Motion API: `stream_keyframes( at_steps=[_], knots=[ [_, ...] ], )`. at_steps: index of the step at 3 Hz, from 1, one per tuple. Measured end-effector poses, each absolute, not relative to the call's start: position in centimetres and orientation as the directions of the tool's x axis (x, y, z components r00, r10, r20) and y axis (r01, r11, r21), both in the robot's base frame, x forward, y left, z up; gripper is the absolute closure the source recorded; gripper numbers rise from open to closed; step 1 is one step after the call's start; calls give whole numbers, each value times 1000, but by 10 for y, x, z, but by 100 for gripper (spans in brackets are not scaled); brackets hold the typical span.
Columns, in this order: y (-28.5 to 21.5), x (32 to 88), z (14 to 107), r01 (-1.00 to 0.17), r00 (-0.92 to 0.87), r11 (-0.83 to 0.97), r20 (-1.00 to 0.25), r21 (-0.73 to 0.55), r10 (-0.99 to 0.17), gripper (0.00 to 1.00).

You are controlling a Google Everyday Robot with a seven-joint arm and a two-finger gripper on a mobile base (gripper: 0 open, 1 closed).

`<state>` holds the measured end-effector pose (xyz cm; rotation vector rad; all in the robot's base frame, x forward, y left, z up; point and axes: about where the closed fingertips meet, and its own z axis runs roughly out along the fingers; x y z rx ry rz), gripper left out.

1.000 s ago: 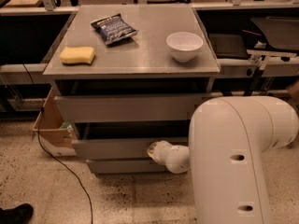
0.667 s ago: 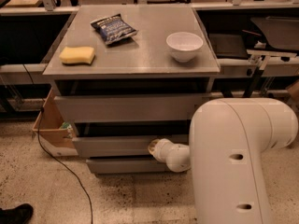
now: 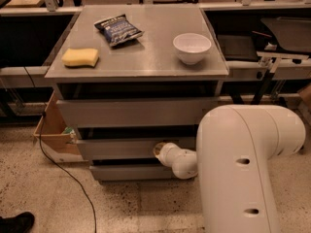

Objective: Close middle drawer

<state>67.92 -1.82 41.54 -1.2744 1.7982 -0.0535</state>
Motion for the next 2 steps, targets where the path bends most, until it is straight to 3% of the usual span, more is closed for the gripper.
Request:
stream_keyframes(
  at_steps=[2],
  knots=[
    [-30,624,442,-806,-130,457,-641,-376,-757,100]
  ],
)
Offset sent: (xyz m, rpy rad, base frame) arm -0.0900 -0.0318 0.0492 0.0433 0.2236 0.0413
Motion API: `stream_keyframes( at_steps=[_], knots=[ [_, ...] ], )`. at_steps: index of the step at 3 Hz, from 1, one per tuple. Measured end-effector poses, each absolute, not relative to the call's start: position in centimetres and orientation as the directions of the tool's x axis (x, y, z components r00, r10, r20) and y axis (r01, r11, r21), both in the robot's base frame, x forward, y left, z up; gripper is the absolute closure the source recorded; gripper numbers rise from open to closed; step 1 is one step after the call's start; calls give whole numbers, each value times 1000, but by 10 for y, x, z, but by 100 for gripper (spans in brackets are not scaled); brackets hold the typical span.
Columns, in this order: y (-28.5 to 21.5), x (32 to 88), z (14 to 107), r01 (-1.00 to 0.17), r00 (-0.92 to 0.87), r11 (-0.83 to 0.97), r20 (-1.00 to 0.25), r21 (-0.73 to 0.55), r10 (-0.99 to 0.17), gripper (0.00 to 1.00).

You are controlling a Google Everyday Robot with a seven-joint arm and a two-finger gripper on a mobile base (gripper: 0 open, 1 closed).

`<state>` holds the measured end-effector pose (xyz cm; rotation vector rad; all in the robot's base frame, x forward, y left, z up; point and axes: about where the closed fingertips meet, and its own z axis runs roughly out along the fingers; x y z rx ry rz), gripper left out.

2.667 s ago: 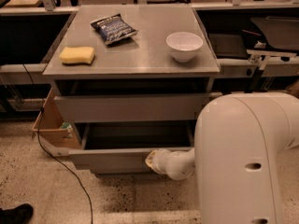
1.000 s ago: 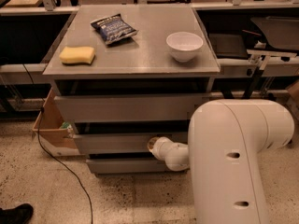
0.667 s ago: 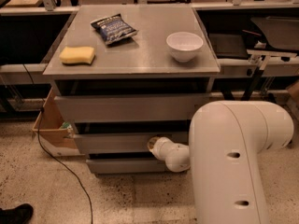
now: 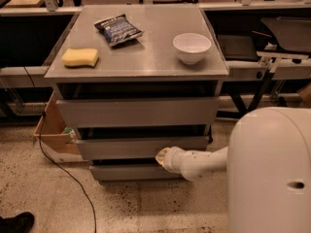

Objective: Close middle drawer

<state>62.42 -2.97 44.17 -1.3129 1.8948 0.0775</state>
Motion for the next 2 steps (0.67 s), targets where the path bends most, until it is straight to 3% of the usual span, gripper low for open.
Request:
stream_keyframes(
  at_steps=[2],
  knots=[
    [-90,589,485,-785,-212,518,-640,-338,-739,100]
  ],
)
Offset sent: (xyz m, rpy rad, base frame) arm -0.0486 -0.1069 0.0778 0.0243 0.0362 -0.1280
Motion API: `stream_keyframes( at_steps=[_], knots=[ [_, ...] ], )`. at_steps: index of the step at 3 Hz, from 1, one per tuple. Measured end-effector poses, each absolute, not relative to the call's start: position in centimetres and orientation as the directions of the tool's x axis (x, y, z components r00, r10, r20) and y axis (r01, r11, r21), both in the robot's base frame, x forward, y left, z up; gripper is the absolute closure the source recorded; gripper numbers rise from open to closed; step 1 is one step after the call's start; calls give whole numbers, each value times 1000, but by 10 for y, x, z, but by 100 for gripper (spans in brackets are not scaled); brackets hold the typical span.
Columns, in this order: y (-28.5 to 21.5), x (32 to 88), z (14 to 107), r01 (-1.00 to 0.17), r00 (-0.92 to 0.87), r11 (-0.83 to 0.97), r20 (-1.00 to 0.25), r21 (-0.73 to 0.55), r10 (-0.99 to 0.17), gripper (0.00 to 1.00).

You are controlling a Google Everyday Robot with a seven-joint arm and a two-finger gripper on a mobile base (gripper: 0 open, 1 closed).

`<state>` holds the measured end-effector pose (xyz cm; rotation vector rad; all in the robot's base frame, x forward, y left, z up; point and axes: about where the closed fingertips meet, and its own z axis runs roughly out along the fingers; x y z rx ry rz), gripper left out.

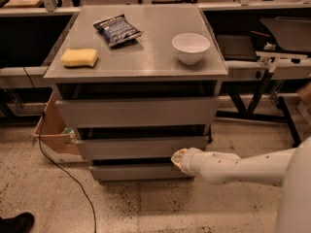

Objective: Close middle drawer

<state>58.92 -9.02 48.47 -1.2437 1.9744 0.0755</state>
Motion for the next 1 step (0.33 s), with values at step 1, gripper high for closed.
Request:
stream_keyframes(
  at_steps=[1],
  knots=[
    [-97,588,485,-780,-220,527,-640,-338,-736,100]
  ],
)
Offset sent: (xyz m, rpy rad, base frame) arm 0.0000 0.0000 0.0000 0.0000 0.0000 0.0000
